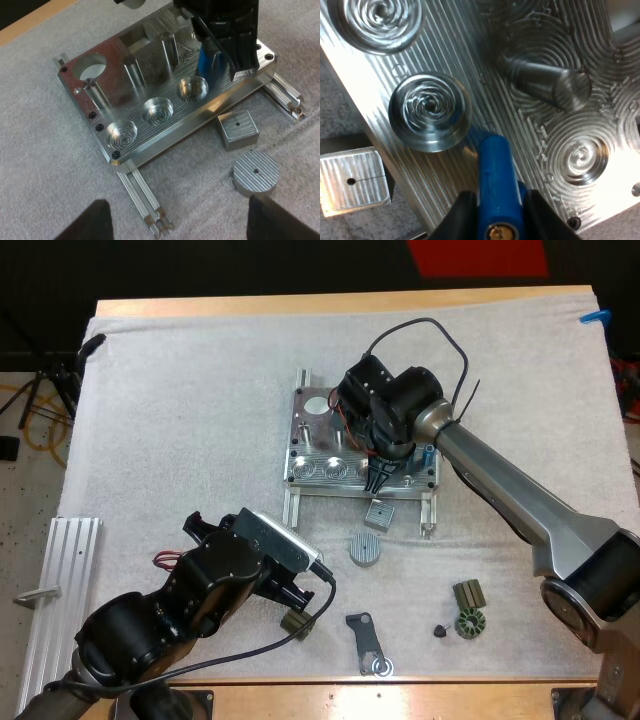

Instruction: Load cells from right to left

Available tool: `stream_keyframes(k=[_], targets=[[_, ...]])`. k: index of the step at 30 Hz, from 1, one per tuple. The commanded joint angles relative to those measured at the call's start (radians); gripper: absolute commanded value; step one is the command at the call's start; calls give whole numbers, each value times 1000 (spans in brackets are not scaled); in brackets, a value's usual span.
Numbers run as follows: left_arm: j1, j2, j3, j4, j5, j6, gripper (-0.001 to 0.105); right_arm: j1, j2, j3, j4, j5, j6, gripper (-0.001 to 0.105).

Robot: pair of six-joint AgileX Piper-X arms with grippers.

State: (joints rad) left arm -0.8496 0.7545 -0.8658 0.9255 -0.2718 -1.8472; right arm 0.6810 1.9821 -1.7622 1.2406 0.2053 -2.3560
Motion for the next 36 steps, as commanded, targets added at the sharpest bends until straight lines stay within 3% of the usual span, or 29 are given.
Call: stream_keyframes(k=[1, 30, 33, 36], targets=[[0, -7, -7, -12, -1, -1, 57, 2, 3, -3, -11, -11, 4, 0], [0, -7, -7, -12, -1, -1, 57, -1, 19, -3, -33, -8, 4, 0], [0, -7, -7, -12, -1, -1, 57, -1, 12, -3, -37, -8, 4, 10], [0, -7, -7, -12, -1, 2, 57, -1, 6, -3, -38, -8, 12, 32]])
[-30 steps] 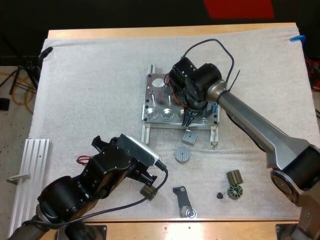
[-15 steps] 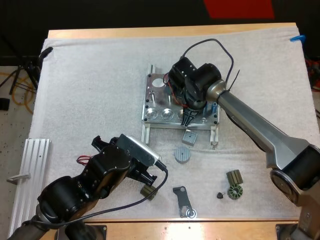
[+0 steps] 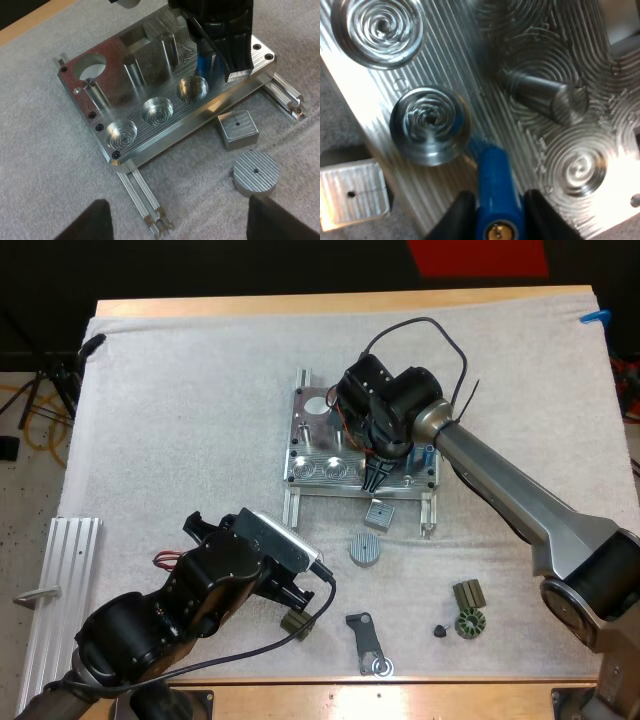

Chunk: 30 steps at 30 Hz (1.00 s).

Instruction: Load cells from right to left

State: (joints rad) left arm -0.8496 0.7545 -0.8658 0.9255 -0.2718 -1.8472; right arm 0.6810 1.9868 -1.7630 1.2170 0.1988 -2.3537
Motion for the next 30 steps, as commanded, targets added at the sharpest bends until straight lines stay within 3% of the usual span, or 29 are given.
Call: stream_keyframes(k=[1, 3, 30], targets=[[0, -7, -7, -12, -1, 8, 57, -1, -1, -3, -15, -1, 16, 38], [0, -7, -7, -12, -1, 13, 57, -1, -1, -3, -15, -1, 25, 42], [0, -7, -7, -12, -1, 13, 57, 10, -81, 7, -55, 37, 55, 42]])
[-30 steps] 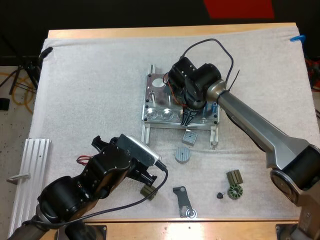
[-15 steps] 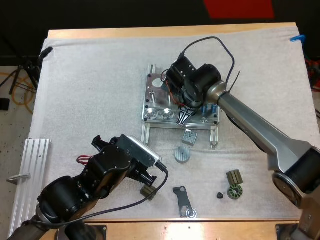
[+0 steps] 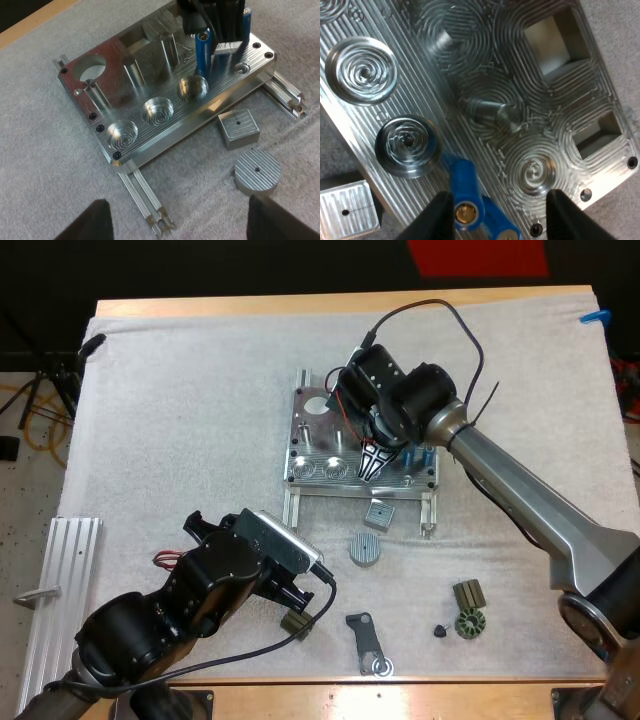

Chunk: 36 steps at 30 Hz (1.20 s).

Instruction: Load cells from right to left

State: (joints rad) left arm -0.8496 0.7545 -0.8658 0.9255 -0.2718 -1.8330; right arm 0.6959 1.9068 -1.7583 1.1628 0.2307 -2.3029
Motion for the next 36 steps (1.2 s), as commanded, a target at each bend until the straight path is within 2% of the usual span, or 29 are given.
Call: stream_keyframes(k=[1, 5, 21, 27, 36], targets=[[0, -7, -7, -12, -1, -1, 57, -5, 2, 8, -4, 5, 4, 42], [0, -7, -7, -12, -1, -1, 57, -15, 21, 32, -18, 77, 2, 42], [0, -7, -7, -12, -1, -1, 57, -18, 17, 39, -66, 79, 4, 42], [0, -7, -7, -12, -8, -1, 57, -18, -20, 39, -48, 79, 87, 42], [0, -7, -7, -12, -28, -1, 57, -18, -96, 39, 75, 79, 217, 42]])
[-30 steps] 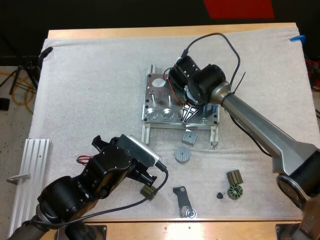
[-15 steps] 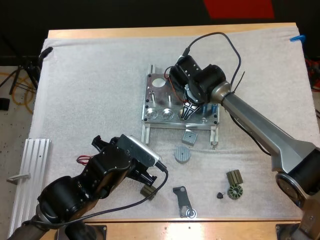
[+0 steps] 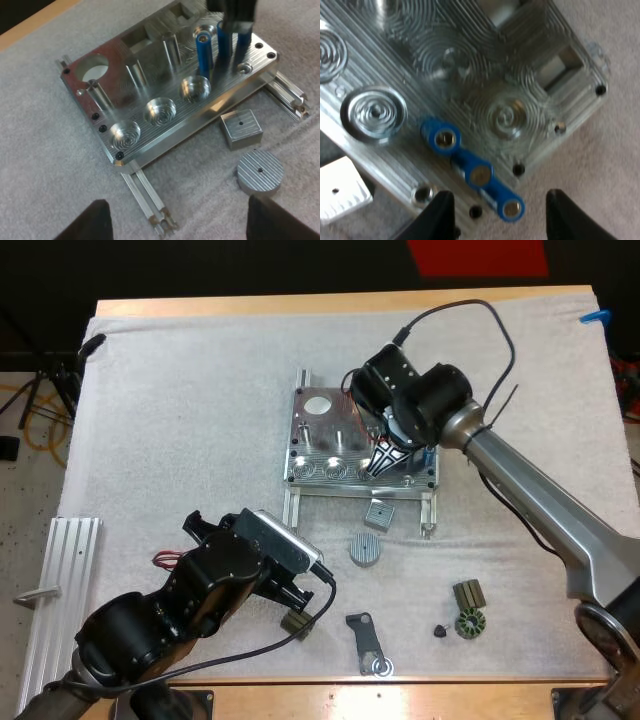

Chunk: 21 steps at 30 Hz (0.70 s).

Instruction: Load cells from right to left

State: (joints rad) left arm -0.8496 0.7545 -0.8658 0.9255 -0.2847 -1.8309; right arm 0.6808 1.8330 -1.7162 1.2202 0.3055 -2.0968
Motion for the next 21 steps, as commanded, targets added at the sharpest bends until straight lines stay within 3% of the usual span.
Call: stream_keyframes(k=[1, 9, 18, 21], targets=[[0, -7, -7, -12, -30, 4, 57, -3, -32, -3, 35, 4, 15, 42], [0, -7, -7, -29, -52, 75, 57, -85, -98, -3, 85, -54, 77, 42], [4, -7, -7, -173, -57, 220, 57, -215, -214, -3, 103, -179, 104, 42], [45, -7, -7, -192, 4, 247, 57, -246, -259, -3, 103, -191, 112, 42]])
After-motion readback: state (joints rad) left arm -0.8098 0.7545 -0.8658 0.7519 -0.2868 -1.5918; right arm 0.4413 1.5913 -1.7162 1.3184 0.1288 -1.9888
